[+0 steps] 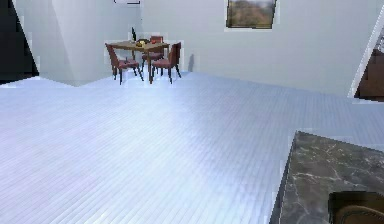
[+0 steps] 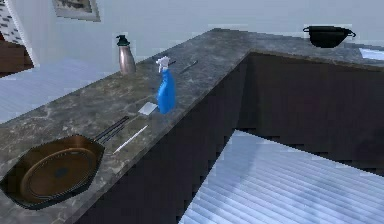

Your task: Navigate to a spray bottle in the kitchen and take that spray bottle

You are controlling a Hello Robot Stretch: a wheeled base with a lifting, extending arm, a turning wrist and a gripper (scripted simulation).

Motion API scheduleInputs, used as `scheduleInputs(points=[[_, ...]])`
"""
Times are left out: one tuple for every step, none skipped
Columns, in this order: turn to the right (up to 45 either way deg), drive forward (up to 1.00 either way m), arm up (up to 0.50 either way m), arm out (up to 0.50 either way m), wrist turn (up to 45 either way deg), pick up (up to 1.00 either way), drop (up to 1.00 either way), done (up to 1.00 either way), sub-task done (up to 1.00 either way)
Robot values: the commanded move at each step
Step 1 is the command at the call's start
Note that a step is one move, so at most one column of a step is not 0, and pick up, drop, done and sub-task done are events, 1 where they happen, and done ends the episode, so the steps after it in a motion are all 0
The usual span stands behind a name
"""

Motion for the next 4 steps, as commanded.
scheduleInputs(points=[[0.0, 0.0, 0.38, 0.0, 0.0, 0.0, 0.0, 0.0, 0.0], [0.0, 0.0, 0.0, 0.46, 0.0, 0.0, 0.0, 0.0, 0.0], [0.0, 0.0, 0.0, 0.0, 45.0, 0.0, 0.0, 0.0, 0.0], [0.0, 0.0, 0.0, 0.0, 45.0, 0.0, 0.0, 0.0, 0.0]])
